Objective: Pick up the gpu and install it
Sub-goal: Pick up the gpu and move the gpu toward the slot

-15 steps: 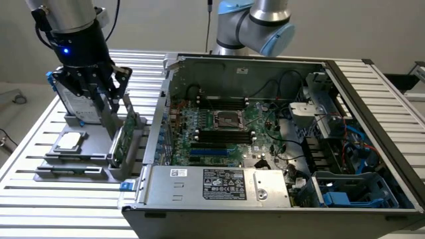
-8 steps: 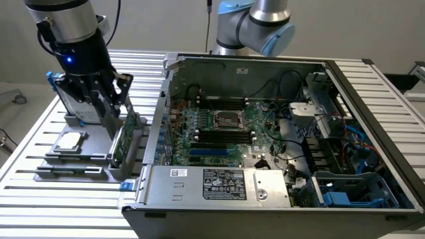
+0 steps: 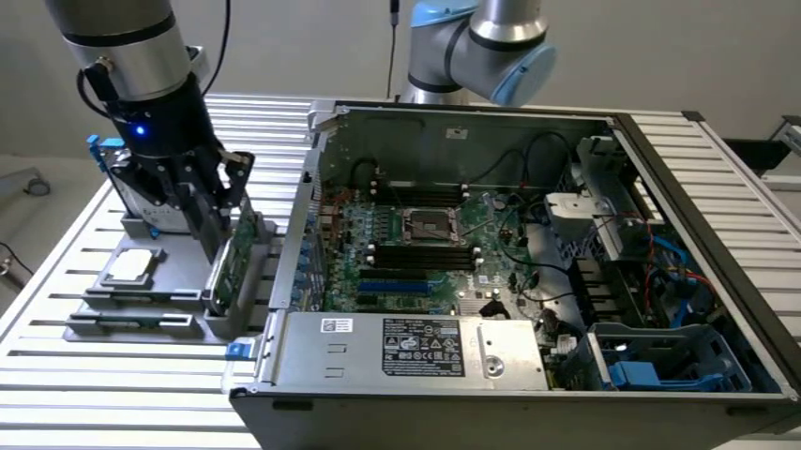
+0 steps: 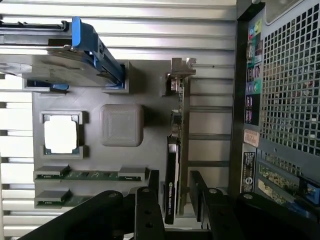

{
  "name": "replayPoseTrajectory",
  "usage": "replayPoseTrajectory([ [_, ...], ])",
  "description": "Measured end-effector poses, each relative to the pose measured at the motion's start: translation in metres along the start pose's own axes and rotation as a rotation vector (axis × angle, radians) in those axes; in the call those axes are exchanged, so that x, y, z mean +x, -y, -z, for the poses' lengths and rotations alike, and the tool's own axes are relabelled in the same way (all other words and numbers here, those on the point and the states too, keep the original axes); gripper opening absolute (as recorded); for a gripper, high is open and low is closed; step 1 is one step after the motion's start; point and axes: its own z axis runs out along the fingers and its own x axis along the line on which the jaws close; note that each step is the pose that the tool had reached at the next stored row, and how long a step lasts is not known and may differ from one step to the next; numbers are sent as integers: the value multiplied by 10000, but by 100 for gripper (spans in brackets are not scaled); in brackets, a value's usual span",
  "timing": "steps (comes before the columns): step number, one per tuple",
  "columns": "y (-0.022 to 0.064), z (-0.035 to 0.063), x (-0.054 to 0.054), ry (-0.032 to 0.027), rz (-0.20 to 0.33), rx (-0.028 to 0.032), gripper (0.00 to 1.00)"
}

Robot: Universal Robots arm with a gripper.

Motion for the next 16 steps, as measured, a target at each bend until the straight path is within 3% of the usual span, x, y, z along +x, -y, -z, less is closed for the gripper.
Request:
replayPoseTrajectory([
  [8,2,-145,3,-5,344,-5,38],
  [16,4,-290,4,8,335,-7,38],
])
